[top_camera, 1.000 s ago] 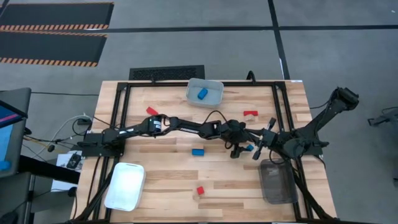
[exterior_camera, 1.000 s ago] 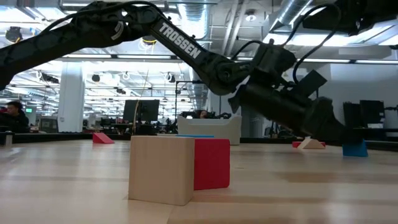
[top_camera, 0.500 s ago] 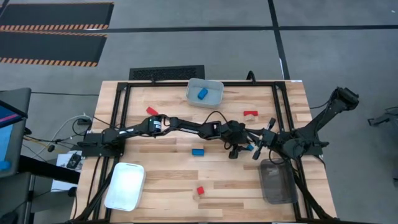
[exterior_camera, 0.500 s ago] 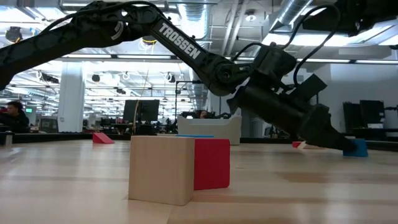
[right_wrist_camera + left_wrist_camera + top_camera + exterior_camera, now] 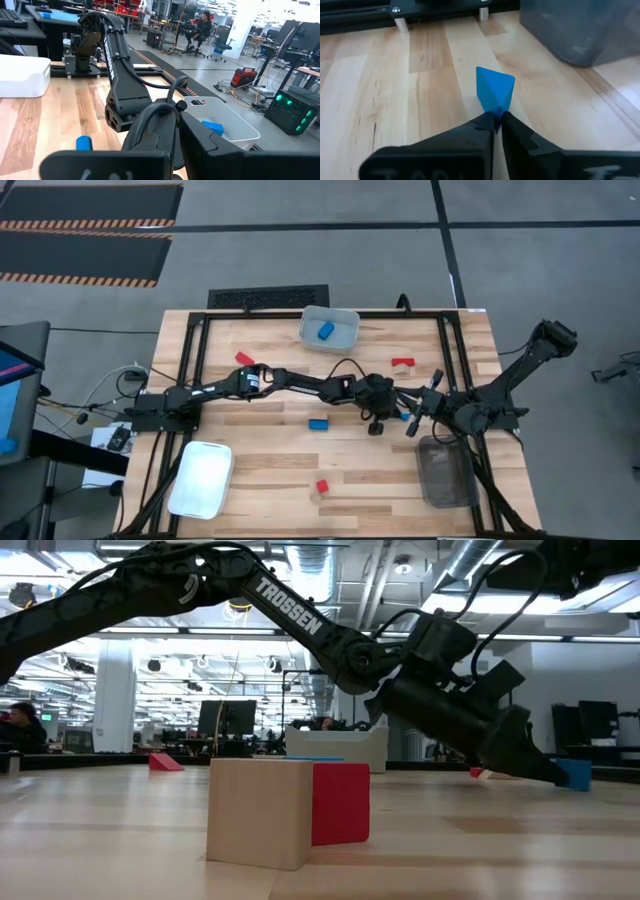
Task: Sort & place blocks by color
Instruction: Put the blue triangle block into the gray bin
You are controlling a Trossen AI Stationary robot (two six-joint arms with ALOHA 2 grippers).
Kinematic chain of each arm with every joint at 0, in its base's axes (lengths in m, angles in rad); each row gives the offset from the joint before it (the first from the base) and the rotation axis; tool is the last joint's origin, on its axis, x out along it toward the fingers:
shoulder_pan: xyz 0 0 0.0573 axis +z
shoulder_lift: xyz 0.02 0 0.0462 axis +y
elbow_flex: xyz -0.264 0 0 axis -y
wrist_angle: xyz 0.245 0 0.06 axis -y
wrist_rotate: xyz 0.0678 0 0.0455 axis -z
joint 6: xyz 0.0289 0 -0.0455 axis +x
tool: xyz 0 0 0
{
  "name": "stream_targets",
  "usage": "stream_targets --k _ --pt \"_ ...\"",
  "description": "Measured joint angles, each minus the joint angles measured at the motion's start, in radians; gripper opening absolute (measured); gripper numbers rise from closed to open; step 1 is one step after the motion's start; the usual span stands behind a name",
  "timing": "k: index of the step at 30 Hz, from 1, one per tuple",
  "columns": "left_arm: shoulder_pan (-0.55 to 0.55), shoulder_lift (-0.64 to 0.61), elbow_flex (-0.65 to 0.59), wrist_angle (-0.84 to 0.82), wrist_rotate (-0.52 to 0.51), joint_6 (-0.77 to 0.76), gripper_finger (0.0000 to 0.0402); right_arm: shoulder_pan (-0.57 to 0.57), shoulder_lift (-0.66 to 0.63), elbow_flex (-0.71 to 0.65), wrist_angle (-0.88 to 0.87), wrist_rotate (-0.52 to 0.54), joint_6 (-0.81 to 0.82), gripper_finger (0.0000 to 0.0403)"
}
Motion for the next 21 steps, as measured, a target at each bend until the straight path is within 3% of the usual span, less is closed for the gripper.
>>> stream_targets --k 11,21 --pt "0.0 -0.011 0.0 -0.035 -0.016 -0.082 0.0002 0.018 0.0 0.0 -0.014 0.001 0.029 0.0052" --pt "-0.004 -0.143 0.0 -0.358 -0.171 0.004 0.0 0.06 -0.001 0.0 -0.023 0.015 0.052 0.0052"
